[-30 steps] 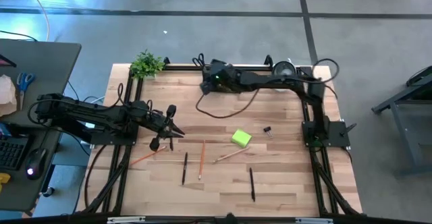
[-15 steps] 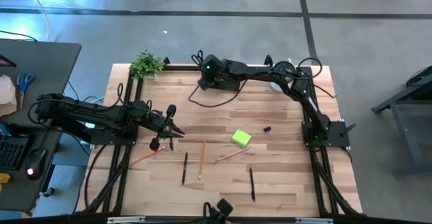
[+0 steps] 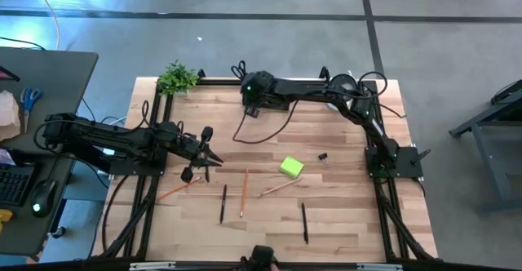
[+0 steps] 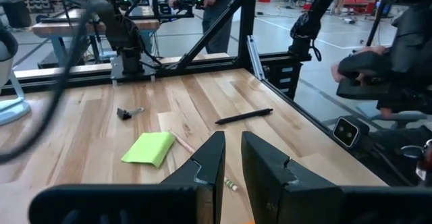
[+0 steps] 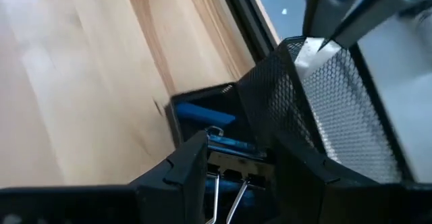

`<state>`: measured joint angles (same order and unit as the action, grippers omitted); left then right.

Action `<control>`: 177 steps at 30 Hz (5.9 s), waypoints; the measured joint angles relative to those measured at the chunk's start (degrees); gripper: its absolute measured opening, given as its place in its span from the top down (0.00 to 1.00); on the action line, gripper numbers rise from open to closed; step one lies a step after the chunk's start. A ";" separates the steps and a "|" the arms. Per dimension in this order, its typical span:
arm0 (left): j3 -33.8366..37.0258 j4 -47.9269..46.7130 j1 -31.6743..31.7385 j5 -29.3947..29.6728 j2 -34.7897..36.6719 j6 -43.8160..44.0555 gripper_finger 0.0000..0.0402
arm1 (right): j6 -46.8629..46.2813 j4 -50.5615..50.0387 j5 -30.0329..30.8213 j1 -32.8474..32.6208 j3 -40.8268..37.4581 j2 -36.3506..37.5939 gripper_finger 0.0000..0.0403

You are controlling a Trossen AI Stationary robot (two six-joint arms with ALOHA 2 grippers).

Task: Pick and place office supplies into organizer
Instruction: Put the black binder clip into the black desk organizer

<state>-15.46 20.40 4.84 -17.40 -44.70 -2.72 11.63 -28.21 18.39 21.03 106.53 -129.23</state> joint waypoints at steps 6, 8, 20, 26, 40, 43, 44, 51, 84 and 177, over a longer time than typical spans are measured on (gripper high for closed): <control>0.00 0.00 0.00 0.04 -0.01 0.02 0.90 | 6.38 0.18 2.99 -0.83 0.00 0.00 0.65; 0.00 0.00 0.00 0.04 0.00 0.02 0.90 | 6.45 0.20 2.36 -0.82 0.00 0.00 0.65; 0.00 0.00 0.00 0.04 -0.01 0.09 0.90 | 4.71 1.07 1.95 -0.78 -0.01 0.00 0.52; 0.00 0.00 0.00 0.04 0.01 0.09 0.90 | 3.64 0.29 2.63 -0.78 0.00 0.02 0.40; 0.00 0.00 0.00 0.04 0.00 0.22 0.90 | -17.65 -23.28 -2.64 -2.37 -0.42 0.35 0.39; 0.00 0.00 0.00 0.06 -0.01 1.00 0.90 | -18.13 -21.62 -2.77 -2.22 -1.74 0.35 0.39; 0.00 0.02 0.00 0.06 -0.01 1.39 0.90 | -18.03 -20.07 -2.63 -1.94 -2.40 0.35 0.39; 0.00 0.02 0.00 0.04 -0.01 1.68 0.90 | -19.93 -11.56 -1.87 1.26 -7.85 0.50 0.39; 0.00 -1.46 0.00 0.06 -0.01 2.04 0.90 | -27.88 -51.81 -0.26 -9.85 20.27 0.31 0.39; 0.00 -4.04 0.00 0.50 -0.01 4.70 0.90 | -73.45 -9.55 -8.32 -22.43 -59.46 39.71 0.68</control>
<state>-15.46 16.36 4.84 -16.91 -44.71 1.98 -61.81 -37.75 10.07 -1.40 47.07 -89.52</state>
